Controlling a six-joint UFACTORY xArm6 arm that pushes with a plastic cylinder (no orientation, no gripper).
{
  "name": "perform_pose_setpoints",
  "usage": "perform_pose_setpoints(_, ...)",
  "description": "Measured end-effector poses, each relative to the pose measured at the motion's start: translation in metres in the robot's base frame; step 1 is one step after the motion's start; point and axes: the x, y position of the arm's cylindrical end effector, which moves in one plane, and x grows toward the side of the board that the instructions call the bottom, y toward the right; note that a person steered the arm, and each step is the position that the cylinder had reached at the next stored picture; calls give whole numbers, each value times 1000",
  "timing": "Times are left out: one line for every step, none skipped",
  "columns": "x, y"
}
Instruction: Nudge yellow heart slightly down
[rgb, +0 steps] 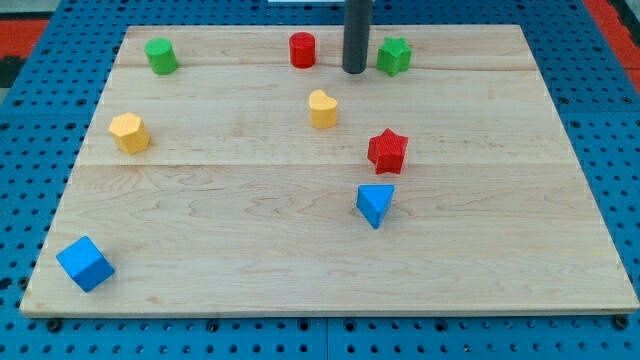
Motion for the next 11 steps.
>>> perform_pose_setpoints(-22, 35)
perform_pose_setpoints(-34, 89)
perform_pose_setpoints(-32, 74)
perform_pose_setpoints(-28, 61)
perform_pose_setpoints(-28, 59)
perform_pose_setpoints(-28, 52)
perform_pose_setpoints(-28, 52)
perform_pose_setpoints(-28, 52)
perform_pose_setpoints(-4, 20)
perform_pose_setpoints(29, -5)
perform_pose_setpoints(64, -56)
